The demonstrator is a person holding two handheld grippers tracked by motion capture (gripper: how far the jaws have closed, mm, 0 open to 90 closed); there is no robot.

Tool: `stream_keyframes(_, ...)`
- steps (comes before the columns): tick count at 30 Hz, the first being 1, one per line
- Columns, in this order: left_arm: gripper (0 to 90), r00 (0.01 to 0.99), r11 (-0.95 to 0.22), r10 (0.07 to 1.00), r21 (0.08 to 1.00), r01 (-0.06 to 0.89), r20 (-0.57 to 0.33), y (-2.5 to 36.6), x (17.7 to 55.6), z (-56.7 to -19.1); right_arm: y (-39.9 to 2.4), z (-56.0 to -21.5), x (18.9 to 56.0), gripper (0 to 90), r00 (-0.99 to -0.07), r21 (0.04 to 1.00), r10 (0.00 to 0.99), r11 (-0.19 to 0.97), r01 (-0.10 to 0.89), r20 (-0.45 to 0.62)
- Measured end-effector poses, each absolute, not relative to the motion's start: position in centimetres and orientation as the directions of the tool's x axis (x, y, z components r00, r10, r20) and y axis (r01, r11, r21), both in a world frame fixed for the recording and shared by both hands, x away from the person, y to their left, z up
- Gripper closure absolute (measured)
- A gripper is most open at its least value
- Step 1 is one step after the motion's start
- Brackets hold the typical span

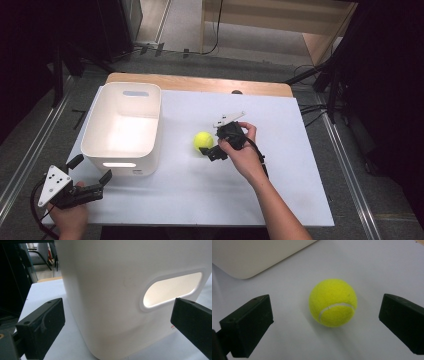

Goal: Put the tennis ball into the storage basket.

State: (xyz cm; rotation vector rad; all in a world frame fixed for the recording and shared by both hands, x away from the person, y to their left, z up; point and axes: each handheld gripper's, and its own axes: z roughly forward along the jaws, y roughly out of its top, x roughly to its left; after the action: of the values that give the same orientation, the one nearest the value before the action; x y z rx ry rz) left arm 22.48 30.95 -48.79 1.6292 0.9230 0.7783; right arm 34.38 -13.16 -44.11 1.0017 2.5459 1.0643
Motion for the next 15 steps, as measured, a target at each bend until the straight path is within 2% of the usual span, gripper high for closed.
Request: stream_keyframes(15,0.0,0.49,-0.138,0.871,0.974,0.182,0.032,31.0,22.5,-48.8,-12.0,-44.8,36.0,0.0,-0.759,0.635,0.645,0.553,0.54,0.084)
